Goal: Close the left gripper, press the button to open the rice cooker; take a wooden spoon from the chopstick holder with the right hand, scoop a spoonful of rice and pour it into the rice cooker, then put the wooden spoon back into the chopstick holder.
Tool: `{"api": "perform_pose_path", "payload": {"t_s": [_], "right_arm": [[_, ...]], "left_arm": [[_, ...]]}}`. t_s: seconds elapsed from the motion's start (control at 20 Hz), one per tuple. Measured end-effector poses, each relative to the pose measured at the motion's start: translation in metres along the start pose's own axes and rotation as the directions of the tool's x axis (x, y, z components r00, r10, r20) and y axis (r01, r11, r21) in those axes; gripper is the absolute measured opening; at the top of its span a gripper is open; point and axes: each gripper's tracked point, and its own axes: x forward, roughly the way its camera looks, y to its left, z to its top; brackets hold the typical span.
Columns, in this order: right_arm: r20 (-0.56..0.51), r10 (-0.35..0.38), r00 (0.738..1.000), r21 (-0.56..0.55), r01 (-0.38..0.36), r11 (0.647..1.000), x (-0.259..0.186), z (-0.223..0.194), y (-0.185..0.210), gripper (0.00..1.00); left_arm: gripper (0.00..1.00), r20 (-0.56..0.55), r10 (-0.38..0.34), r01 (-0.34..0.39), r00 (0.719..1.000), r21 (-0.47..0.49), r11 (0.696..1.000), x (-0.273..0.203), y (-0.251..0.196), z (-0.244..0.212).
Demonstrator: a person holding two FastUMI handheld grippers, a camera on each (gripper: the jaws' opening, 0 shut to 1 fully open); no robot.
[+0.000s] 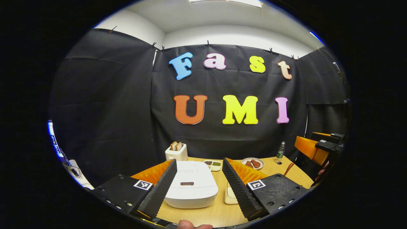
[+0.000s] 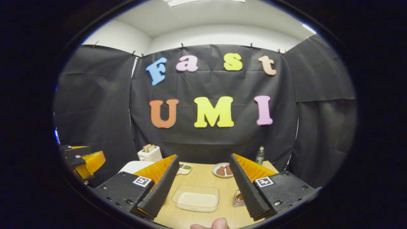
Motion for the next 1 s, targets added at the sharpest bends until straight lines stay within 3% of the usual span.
{"api": "perform_pose_path", "payload": {"t_s": [0.65,0.95,1.0], "right_arm": [[-0.013,0.007,1.0,0.002,-0.007,1.0,0.009,-0.005,-0.016,1.0],[-0.018,0.008,1.0,0.004,-0.008,1.0,0.023,-0.007,-0.031,1.0],[-0.017,0.006,1.0,0.005,-0.005,1.0,0.026,-0.008,-0.035,1.0]], "left_arm": [[0.93,-0.036,0.027,-0.028,0.999,-0.016,0.999,0.006,-0.002,-0.008],[0.9,-0.075,-0.01,0.009,0.997,-0.01,1.0,0.023,-0.01,-0.02],[0.67,-0.085,-0.02,0.02,0.996,-0.01,1.0,0.026,-0.011,-0.022]]}}
